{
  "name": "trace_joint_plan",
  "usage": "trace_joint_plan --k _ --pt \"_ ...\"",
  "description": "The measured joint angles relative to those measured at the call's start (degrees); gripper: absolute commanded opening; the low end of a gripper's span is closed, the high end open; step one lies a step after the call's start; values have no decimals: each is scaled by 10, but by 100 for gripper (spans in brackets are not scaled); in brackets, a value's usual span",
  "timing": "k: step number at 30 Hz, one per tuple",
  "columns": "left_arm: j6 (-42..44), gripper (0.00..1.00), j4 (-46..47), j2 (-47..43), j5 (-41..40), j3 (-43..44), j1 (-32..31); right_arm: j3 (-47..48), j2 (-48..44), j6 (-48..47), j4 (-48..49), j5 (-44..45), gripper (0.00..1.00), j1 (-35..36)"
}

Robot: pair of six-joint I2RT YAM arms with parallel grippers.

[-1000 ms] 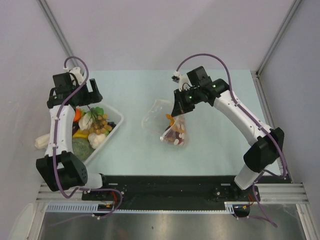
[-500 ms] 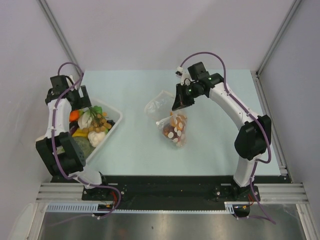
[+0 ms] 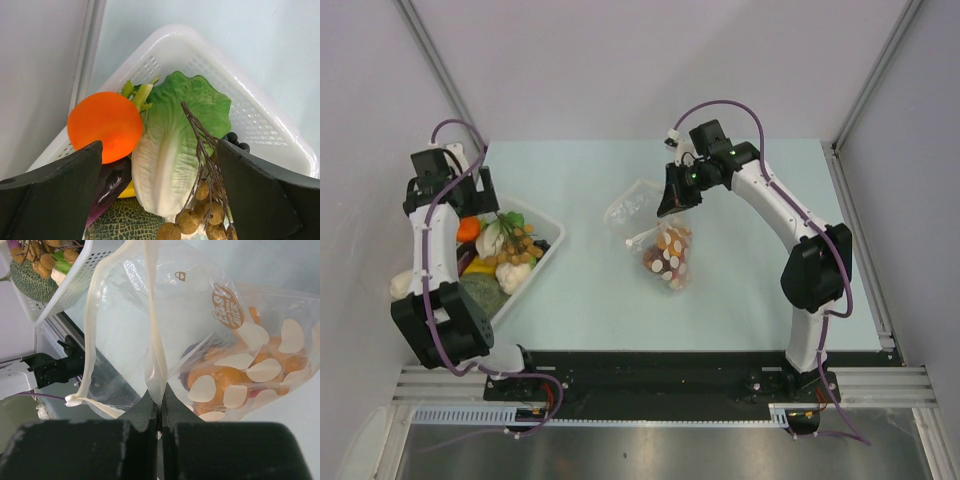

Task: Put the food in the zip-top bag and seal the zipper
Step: Pick up the fake fruit from the bin.

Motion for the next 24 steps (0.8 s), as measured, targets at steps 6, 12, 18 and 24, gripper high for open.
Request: trace_joint_plan --k 6,12,18,24 --pt "10 99 5 -20 -22 1 4 4 0 0 0 -4 0 0" --pt "21 100 11 40 -60 2 28 6 0 -1 0 -3 0 0" --pt "42 100 40 74 -87 -18 32 16 0 -5 0 -1 0 2" --pt "50 88 64 101 -84 -35 32 16 0 -9 0 3 0 3"
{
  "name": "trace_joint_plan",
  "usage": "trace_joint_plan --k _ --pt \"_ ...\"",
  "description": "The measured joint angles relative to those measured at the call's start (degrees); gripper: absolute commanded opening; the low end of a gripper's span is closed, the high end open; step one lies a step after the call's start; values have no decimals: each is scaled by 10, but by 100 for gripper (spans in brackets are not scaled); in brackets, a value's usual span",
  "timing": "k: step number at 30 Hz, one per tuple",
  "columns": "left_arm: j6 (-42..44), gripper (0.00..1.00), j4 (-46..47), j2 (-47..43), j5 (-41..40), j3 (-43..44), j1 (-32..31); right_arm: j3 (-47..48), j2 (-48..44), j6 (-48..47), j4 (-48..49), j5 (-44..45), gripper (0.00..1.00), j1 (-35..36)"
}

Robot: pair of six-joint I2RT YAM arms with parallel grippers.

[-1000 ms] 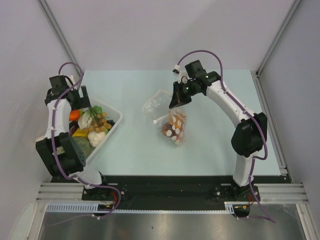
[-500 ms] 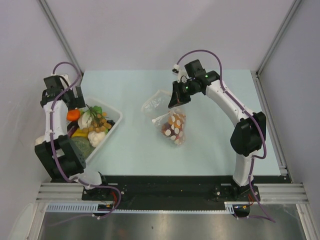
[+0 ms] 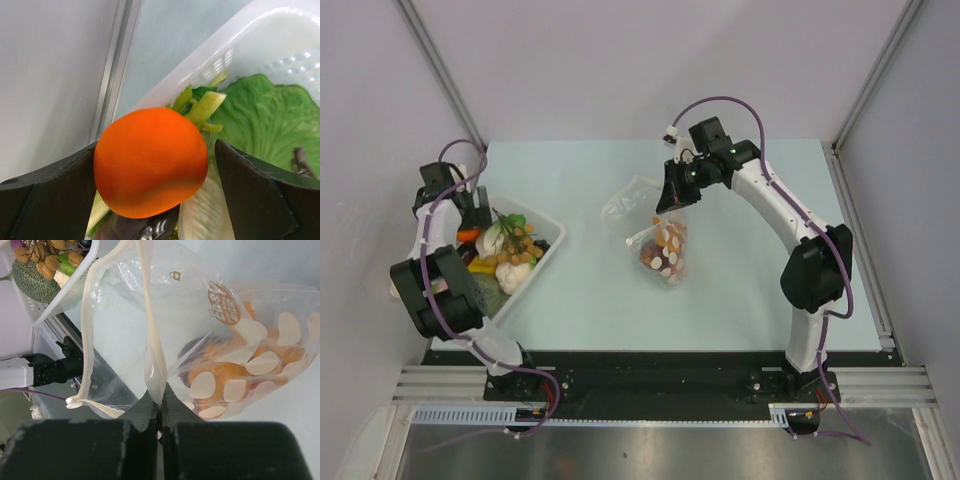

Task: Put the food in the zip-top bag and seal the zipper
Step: Pick up the fake fruit from the bin, then place the fake fruit in the zipper food storage bag.

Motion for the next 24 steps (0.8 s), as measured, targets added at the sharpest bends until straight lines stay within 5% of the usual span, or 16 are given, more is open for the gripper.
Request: trace_joint_plan --k 9,18,24 --pt "6 43 11 -27 43 0 0 0 0 -6 0 4 0 0" --pt "-23 48 -27 -145 222 66 -40 -2 0 -6 1 -2 0 -2" --pt "-100 52 37 -246 356 29 -248 -22 -2 -8 3 -7 0 -4"
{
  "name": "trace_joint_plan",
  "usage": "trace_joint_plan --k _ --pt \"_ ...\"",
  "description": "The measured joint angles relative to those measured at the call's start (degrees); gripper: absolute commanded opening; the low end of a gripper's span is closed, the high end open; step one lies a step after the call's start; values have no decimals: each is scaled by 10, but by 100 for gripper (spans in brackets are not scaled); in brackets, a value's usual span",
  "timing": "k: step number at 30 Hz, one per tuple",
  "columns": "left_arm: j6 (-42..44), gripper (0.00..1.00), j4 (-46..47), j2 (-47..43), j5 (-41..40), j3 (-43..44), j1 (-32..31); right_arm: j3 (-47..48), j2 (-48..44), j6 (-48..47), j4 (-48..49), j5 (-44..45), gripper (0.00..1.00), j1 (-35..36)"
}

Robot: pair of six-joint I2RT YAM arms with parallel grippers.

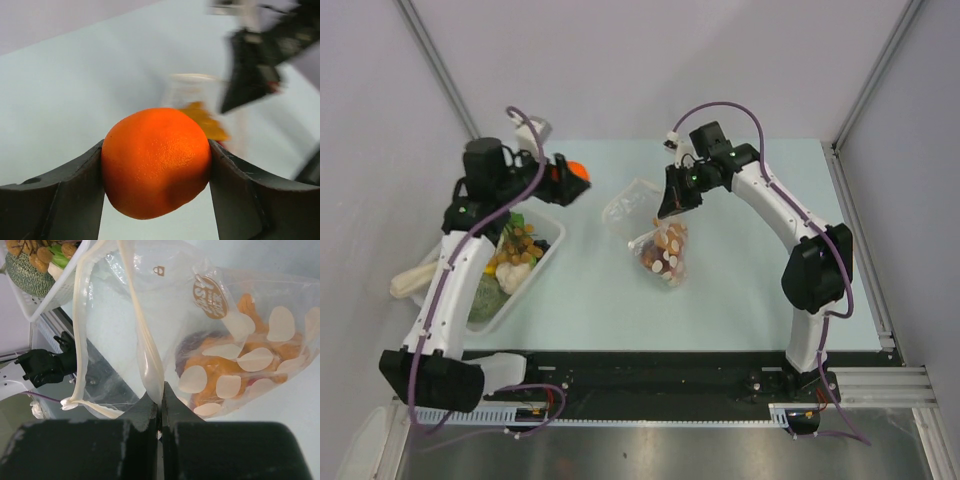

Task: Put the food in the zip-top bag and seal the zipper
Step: Place the fake fruit in the zipper food storage bag, then pick up the fake fruit from the bin.

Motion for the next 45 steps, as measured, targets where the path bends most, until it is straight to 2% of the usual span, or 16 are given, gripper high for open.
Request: trace_joint_plan --k 4,7,10,13,16,19,22,26,30,35,36,39,42,45 --pt "-38 52 48 -10 40 -37 -151 -19 -10 -2 1 0 0 -5" --pt "-48 57 71 28 43 -37 -205 -34 -25 -6 2 0 0 -12" --pt "-52 70 82 80 29 -36 -239 -51 -45 -11 1 0 0 -18" --pt "-49 100 74 141 14 -20 -261 -71 -70 -15 1 1 0 -24" --pt "-44 100 47 177 2 3 -269 -86 -90 -20 0 1 0 -31" --pt "-43 100 19 176 18 27 -258 -95 -101 -25 1 1 0 -36" --pt "-42 100 9 152 52 42 -217 -101 -105 -28 -1 2 0 -42" --pt "-7 100 -35 96 125 42 -95 -102 -105 -30 -2 5 0 -44" --pt "121 92 -170 63 183 45 67 -102 -105 -31 -2 7 0 -45" --pt "293 80 -352 63 178 37 216 -102 -105 -33 -2 7 0 -45" --pt "321 78 -378 66 173 32 226 -102 -105 -34 -2 7 0 -45" --pt "397 76 -431 82 150 17 312 -102 -105 -35 -2 7 0 -45" --pt "425 80 -451 101 131 3 355 -102 -105 -35 -3 7 0 -45" --pt "402 82 -433 101 109 -16 366 -102 -105 -35 -3 7 0 -44"
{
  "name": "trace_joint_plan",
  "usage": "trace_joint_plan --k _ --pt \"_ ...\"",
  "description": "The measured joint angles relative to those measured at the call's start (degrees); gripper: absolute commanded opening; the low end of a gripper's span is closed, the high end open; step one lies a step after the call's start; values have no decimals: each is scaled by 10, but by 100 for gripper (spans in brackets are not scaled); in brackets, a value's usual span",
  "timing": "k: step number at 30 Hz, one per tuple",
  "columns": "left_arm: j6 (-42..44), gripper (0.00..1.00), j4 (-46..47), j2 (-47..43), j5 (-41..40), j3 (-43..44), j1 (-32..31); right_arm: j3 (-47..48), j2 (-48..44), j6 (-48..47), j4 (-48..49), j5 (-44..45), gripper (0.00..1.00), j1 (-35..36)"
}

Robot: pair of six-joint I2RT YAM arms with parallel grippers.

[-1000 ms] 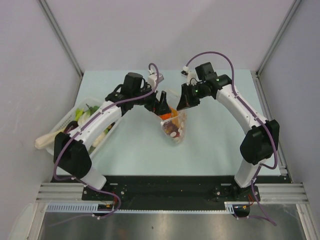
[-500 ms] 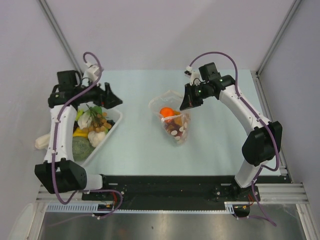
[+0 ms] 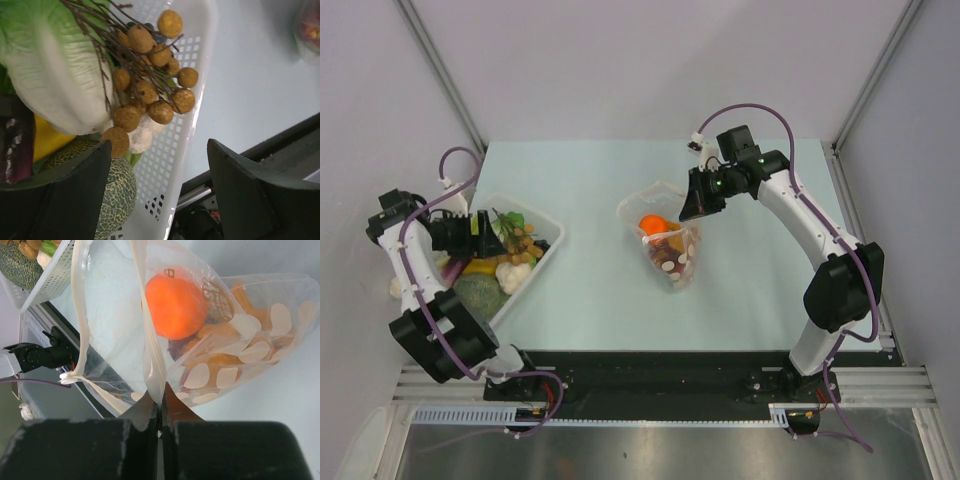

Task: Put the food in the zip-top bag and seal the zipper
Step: Pick up the fake fruit from the bin.

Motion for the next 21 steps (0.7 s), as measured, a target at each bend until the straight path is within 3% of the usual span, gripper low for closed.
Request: trace_joint_plan --k 6,11,20,21 --pt "-102 87 102 -2 -48 -5 -15 0 0 0 0 1 0 1" --pt "-203 87 178 6 -108 -16 -77 0 0 0 0 8 0 1" --pt "-315 76 265 52 -186 -43 -127 -1 0 0 0 13 0 2" --pt "-320 71 269 56 -189 -43 -131 -2 0 -1 0 13 0 2"
